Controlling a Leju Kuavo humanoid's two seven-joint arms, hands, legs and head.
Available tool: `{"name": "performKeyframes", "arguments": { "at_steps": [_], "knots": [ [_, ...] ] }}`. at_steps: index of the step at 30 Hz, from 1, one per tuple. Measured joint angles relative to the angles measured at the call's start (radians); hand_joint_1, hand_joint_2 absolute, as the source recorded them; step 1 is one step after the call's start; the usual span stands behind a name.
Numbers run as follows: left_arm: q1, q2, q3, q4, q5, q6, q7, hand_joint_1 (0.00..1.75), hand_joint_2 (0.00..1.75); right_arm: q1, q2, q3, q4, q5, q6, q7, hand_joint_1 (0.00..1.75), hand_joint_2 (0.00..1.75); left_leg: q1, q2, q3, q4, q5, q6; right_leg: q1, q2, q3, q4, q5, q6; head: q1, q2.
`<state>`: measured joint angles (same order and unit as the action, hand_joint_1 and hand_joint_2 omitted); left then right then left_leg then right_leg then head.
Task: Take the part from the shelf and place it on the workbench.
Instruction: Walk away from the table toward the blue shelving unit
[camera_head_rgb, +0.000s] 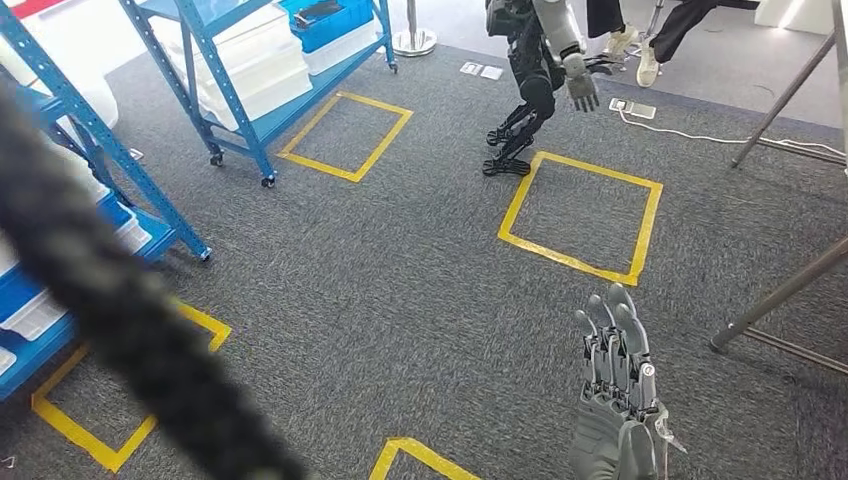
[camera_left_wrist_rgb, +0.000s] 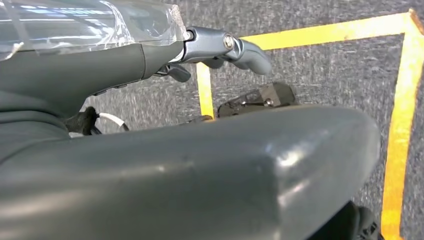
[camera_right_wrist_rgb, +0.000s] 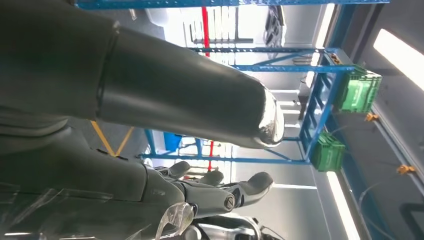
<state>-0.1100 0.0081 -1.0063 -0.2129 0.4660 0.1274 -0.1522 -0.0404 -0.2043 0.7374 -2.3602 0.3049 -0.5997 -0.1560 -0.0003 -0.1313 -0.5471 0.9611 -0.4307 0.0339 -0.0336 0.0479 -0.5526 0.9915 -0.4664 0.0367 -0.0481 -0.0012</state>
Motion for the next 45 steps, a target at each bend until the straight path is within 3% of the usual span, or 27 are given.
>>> {"name": "performKeyframes", "arguments": {
  "at_steps": [2, 4, 6, 7, 8, 10, 12, 13, 15, 17, 19, 21, 22, 23, 24, 26, 28, 30, 32, 34, 36, 37, 38, 39, 41, 43, 45],
  "knots": [
    [0.002, 0.002, 0.0, 0.0, 0.0, -0.001, 0.0, 0.0, 0.0, 0.0, 0.0, 0.0, 0.0, -0.002, 0.003, 0.0, 0.0, 0.0, 0.0, 0.05, -0.028, 0.06, -0.031, -0.008, 0.003, -0.026, 0.005, -0.002, -0.002, -0.013, -0.001, 0.0],
    [-0.002, 0.002, 0.0, 0.0, 0.0, -0.002, 0.0, 0.0, 0.0, 0.0, 0.0, 0.0, 0.0, -0.004, 0.009, 0.001, 0.0, 0.0, 0.0, 0.105, -0.102, 0.202, -0.09, -0.014, 0.01, -0.054, 0.008, -0.002, -0.007, -0.022, -0.001, 0.0],
    [-0.003, 0.002, 0.0, 0.0, 0.0, -0.004, 0.0, 0.0, 0.0, -0.001, 0.001, 0.0, 0.0, -0.006, 0.013, 0.001, 0.0, 0.0, 0.0, 0.118, -0.167, 0.314, -0.122, -0.013, 0.016, -0.082, 0.011, -0.002, -0.012, -0.026, -0.001, 0.0],
    [-0.002, 0.001, 0.0, 0.0, 0.0, -0.004, 0.0, 0.0, 0.0, -0.002, 0.001, 0.0, 0.0, -0.007, 0.014, 0.002, 0.0, 0.0, -0.001, 0.12, -0.17, 0.314, -0.11, -0.009, 0.018, -0.095, 0.014, -0.002, -0.015, -0.027, -0.001, 0.0],
    [-0.001, 0.001, 0.0, 0.0, 0.0, -0.004, 0.0, 0.0, 0.0, -0.003, 0.001, 0.0, 0.0, -0.008, 0.014, 0.002, 0.0, 0.0, -0.003, 0.124, -0.15, 0.269, -0.081, -0.002, 0.021, -0.108, 0.018, -0.002, -0.018, -0.028, -0.001, 0.0],
    [-0.001, 0.003, 0.0, 0.0, 0.0, -0.004, 0.0, 0.0, 0.0, -0.004, 0.001, 0.0, 0.0, -0.009, 0.014, 0.002, 0.0, 0.0, -0.017, 0.159, -0.073, 0.116, -0.012, 0.017, 0.024, -0.132, 0.031, -0.003, -0.026, -0.026, -0.001, 0.0],
    [-0.005, 0.005, 0.0, 0.0, 0.0, -0.004, -0.001, 0.0, 0.0, -0.006, 0.001, 0.0, 0.0, -0.01, 0.016, 0.003, 0.0, 0.0, -0.033, 0.193, -0.027, 0.018, 0.016, 0.033, 0.024, -0.153, 0.04, -0.005, -0.033, -0.021, -0.001, 0.0],
    [-0.006, 0.007, 0.0, 0.0, 0.0, -0.004, -0.001, 0.0, 0.0, -0.007, 0.002, 0.0, 0.001, -0.012, 0.019, 0.005, 0.0, 0.0, -0.039, 0.196, -0.024, 0.007, 0.013, 0.036, 0.023, -0.164, 0.043, -0.007, -0.035, -0.016, -0.001, 0.0],
    [-0.002, 0.007, 0.0, 0.0, -0.001, -0.004, -0.001, 0.0, 0.0, -0.009, 0.003, 0.0, 0.002, -0.014, 0.025, 0.009, 0.0, 0.0, -0.038, 0.172, -0.018, -0.007, 0.02, 0.041, 0.021, -0.174, 0.052, -0.011, -0.039, -0.006, -0.001, 0.0],
    [0.002, 0.008, 0.0, 0.0, -0.002, -0.005, -0.002, 0.0, 0.0, -0.01, 0.004, 0.001, 0.003, -0.016, 0.032, 0.013, 0.0, 0.0, -0.027, 0.147, -0.001, -0.029, 0.032, 0.047, 0.021, -0.124, 0.045, 0.022, -0.061, 0.002, 0.0, 0.0],
    [-0.003, 0.008, 0.0, 0.0, -0.002, -0.006, -0.003, 0.0, 0.0, -0.007, 0.004, 0.001, 0.005, -0.019, 0.038, 0.016, 0.0, 0.0, -0.02, 0.121, 0.007, -0.038, 0.037, 0.05, 0.019, -0.064, -0.011, 0.133, -0.116, 0.007, 0.001, 0.0],
    [-0.006, 0.007, 0.0, 0.0, -0.002, -0.007, -0.004, 0.0, 0.0, -0.005, 0.003, 0.002, 0.008, -0.023, 0.041, 0.018, 0.0, 0.0, -0.019, 0.093, 0.007, -0.037, 0.036, 0.05, 0.017, -0.052, -0.077, 0.244, -0.152, 0.013, 0.001, 0.0],
    [-0.004, 0.007, 0.0, 0.0, -0.002, -0.008, -0.004, 0.0, 0.0, -0.005, 0.003, 0.002, 0.01, -0.023, 0.042, 0.019, 0.0, 0.0, -0.018, 0.078, 0.009, -0.036, 0.035, 0.049, 0.016, -0.051, -0.089, 0.251, -0.139, 0.015, 0.001, 0.0],
    [-0.002, 0.007, 0.0, 0.0, -0.002, -0.008, -0.004, 0.0, 0.0, -0.005, 0.003, 0.002, 0.011, -0.023, 0.043, 0.019, 0.0, 0.0, -0.017, 0.063, 0.011, -0.035, 0.033, 0.047, 0.015, -0.049, -0.08, 0.218, -0.108, 0.017, 0.001, 0.0],
    [-0.001, 0.007, 0.0, 0.0, -0.002, -0.008, -0.004, 0.0, 0.0, -0.005, 0.003, 0.002, 0.013, -0.023, 0.046, 0.02, 0.0, 0.0, -0.016, 0.049, 0.013, -0.032, 0.03, 0.042, 0.012, -0.04, -0.053, 0.15, -0.063, 0.02, 0.001, 0.0],
    [-0.001, 0.008, 0.0, 0.0, -0.002, -0.008, -0.004, 0.0, 0.0, -0.005, 0.003, 0.002, 0.018, -0.027, 0.052, 0.025, 0.0, 0.0, -0.015, 0.026, 0.013, -0.023, 0.022, 0.031, 0.009, -0.008, 0.001, 0.025, -0.006, 0.02, 0.001, 0.0],
    [-0.002, 0.008, 0.0, 0.0, -0.001, -0.009, -0.004, 0.0, 0.0, -0.006, 0.003, 0.003, 0.027, -0.035, 0.061, 0.035, 0.0, 0.0, -0.016, 0.011, 0.006, -0.016, 0.018, 0.021, 0.012, 0.005, 0.016, -0.013, 0.0, 0.01, 0.001, 0.0],
    [0.0, 0.009, 0.0, 0.0, 0.0, -0.01, -0.005, 0.0, 0.0, -0.007, 0.003, 0.005, 0.042, -0.047, 0.072, 0.047, 0.0, 0.0, -0.013, 0.002, 0.0, -0.013, 0.017, 0.015, 0.015, -0.016, 0.016, -0.015, 0.002, -0.005, 0.0, 0.0],
    [0.002, 0.01, 0.0, 0.0, 0.002, -0.011, -0.005, 0.0, 0.0, -0.007, 0.003, 0.008, 0.062, -0.064, 0.081, 0.06, 0.0, 0.0, -0.013, 0.038, -0.02, 0.027, -0.005, 0.005, 0.013, -0.036, 0.018, -0.017, 0.002, -0.019, -0.002, 0.0],
    [-0.001, 0.009, 0.0, 0.0, 0.003, -0.011, -0.006, 0.0, 0.0, -0.004, 0.002, 0.013, 0.09, -0.088, 0.086, 0.073, 0.0, 0.0, -0.011, 0.093, -0.081, 0.148, -0.061, -0.006, 0.013, -0.057, 0.02, -0.018, -0.001, -0.028, -0.004, 0.0],
    [-0.003, 0.009, 0.0, 0.0, 0.004, -0.012, -0.006, 0.0, 0.0, 0.001, 0.0, 0.02, 0.125, -0.116, 0.087, 0.081, 0.0, 0.0, -0.005, 0.114, -0.156, 0.281, -0.105, -0.013, 0.014, -0.081, 0.022, -0.018, -0.006, -0.032, -0.005, 0.0],
    [-0.002, 0.009, 0.0, 0.0, 0.004, -0.012, -0.006, 0.0, 0.0, 0.003, -0.001, 0.025, 0.145, -0.129, 0.087, 0.083, 0.0, 0.0, -0.003, 0.117, -0.172, 0.303, -0.102, -0.014, 0.015, -0.095, 0.024, -0.018, -0.008, -0.032, -0.005, 0.0],
    [-0.001, 0.009, 0.0, 0.0, 0.004, -0.012, -0.006, 0.0, 0.0, 0.005, -0.002, 0.029, 0.163, -0.14, 0.086, 0.086, 0.0, 0.0, -0.002, 0.121, -0.166, 0.282, -0.081, -0.013, 0.015, -0.108, 0.028, -0.018, -0.012, -0.031, -0.005, 0.0],
    [0.0, 0.009, 0.0, 0.0, 0.004, -0.012, -0.006, 0.0, 0.0, 0.007, -0.004, 0.034, 0.182, -0.152, 0.085, 0.09, 0.0, 0.0, -0.003, 0.13, -0.138, 0.221, -0.045, -0.008, 0.016, -0.12, 0.033, -0.018, -0.016, -0.03, -0.005, 0.0],
    [-0.002, 0.009, 0.0, 0.0, 0.005, -0.012, -0.006, 0.0, 0.0, 0.011, -0.008, 0.044, 0.22, -0.174, 0.08, 0.105, 0.0, 0.0, -0.013, 0.176, -0.063, 0.068, 0.02, 0.007, 0.02, -0.144, 0.046, -0.019, -0.025, -0.025, -0.005, 0.0],
    [-0.006, 0.01, 0.0, 0.0, 0.006, -0.012, -0.004, 0.0, 0.0, 0.015, -0.015, 0.055, 0.262, -0.197, 0.068, 0.121, 0.0, 0.0, -0.025, 0.202, -0.03, -0.004, 0.036, 0.02, 0.022, -0.167, 0.055, -0.021, -0.033, -0.015, -0.004, 0.0],
    [-0.005, 0.01, 0.0, 0.0, 0.008, -0.012, -0.003, 0.0, 0.0, 0.021, -0.023, 0.068, 0.305, -0.22, 0.052, 0.136, 0.0, 0.0, -0.026, 0.179, -0.027, -0.013, 0.035, 0.024, 0.023, -0.188, 0.065, -0.028, -0.039, -0.004, -0.004, 0.0]
  ]
}}
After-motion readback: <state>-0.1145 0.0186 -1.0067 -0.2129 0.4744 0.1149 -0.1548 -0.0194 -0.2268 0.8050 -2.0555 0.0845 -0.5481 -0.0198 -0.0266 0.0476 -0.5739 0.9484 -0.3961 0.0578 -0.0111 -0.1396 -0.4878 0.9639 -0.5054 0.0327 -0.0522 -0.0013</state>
